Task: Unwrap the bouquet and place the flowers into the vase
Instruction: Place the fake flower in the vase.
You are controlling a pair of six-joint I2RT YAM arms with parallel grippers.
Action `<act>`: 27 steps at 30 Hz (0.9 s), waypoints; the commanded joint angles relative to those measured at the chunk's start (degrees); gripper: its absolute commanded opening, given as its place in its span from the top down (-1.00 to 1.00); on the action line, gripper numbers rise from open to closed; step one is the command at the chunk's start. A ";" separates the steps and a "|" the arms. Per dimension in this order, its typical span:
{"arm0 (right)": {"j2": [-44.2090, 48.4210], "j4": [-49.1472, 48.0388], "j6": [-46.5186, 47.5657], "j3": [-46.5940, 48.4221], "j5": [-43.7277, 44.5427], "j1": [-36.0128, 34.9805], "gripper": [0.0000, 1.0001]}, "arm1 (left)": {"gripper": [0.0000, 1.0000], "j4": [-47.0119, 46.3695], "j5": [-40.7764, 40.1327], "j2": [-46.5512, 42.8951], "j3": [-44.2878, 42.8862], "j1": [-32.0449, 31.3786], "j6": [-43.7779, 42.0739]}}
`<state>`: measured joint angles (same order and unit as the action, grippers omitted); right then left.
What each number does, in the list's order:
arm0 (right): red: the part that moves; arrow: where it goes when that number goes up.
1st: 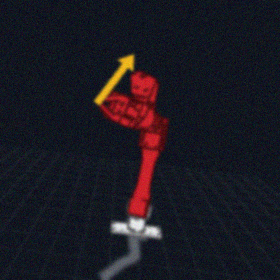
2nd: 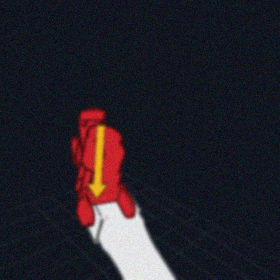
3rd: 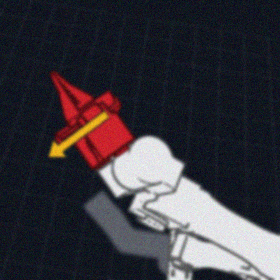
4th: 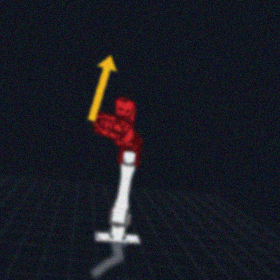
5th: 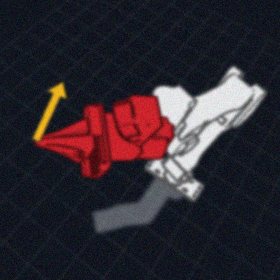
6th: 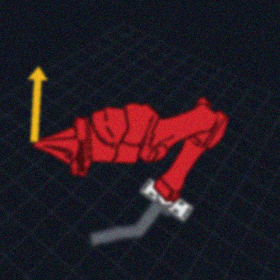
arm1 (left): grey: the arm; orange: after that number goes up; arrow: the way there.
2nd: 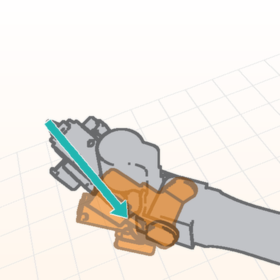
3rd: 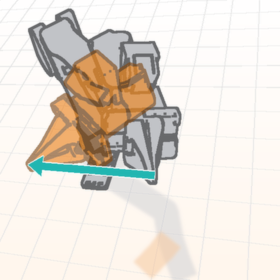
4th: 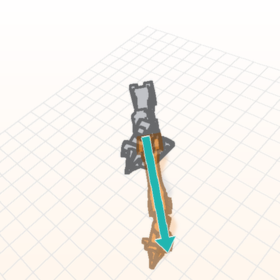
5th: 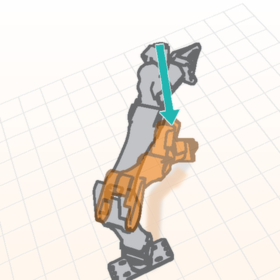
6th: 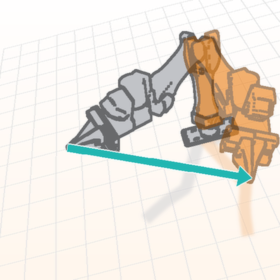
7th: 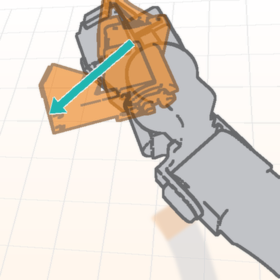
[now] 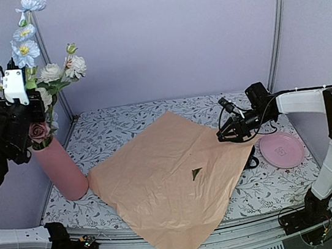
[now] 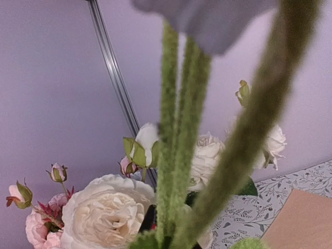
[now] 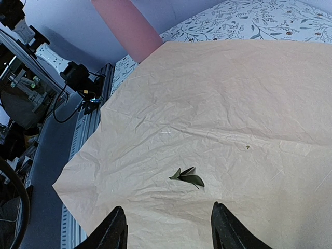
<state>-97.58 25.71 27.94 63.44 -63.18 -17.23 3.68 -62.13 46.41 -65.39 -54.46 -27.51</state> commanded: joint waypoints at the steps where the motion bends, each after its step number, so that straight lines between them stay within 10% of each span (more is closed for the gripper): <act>1: -0.78 0.51 0.69 1.60 -1.55 -0.01 -0.15 | 0.94 -1.60 -3.28 -3.33 4.45 -0.48 0.04; 27: -0.94 0.85 0.53 1.64 -2.21 -0.02 -0.14 | 1.00 18.11 6.66 -7.35 16.30 10.30 25.84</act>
<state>-98.02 25.82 27.97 63.81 -64.05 -17.23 14.13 -58.61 37.74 -51.51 -47.16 -7.60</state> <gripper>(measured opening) 0.572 0.064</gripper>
